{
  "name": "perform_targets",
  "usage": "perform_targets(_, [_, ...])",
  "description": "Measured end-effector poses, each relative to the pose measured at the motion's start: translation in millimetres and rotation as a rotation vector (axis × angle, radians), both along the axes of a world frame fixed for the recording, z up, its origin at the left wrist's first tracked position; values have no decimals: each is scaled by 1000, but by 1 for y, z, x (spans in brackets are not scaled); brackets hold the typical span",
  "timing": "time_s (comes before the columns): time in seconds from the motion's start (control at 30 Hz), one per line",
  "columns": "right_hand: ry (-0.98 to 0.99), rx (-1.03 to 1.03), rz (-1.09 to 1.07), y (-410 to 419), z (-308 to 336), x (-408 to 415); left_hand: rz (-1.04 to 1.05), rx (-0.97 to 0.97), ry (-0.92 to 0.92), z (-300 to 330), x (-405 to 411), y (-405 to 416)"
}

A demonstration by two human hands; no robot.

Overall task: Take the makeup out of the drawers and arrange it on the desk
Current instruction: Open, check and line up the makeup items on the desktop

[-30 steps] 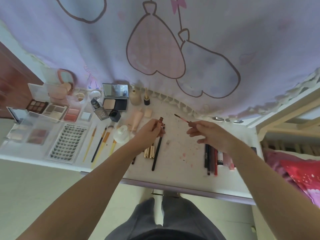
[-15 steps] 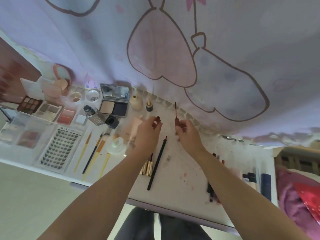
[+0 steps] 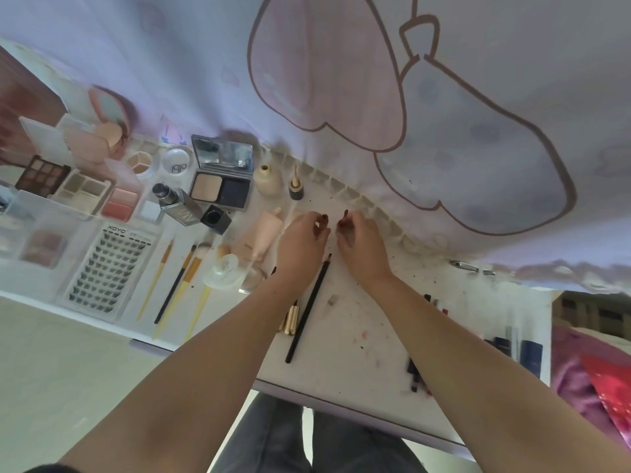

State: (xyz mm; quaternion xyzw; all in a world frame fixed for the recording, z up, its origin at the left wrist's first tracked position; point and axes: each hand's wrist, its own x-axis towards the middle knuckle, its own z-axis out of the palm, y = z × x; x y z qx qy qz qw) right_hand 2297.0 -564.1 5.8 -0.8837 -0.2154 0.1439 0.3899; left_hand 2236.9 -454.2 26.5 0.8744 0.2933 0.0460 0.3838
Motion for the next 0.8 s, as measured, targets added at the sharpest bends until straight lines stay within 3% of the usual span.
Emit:
perform_targets(0.37, [30,40,-8,-2,-2,1,-34,23,53,-3,-4,0])
perform_targets(0.53, [113,-1,-13,-18,11,0,43,-12,34,9,-23,-8])
perform_targets(0.67, [151,-110,80,-66,34,0,-188,59,-13,18,-47,-49])
perform_targets(0.8, [168,-346,105,-121,53,3,-509,196,45,9,-55,-114])
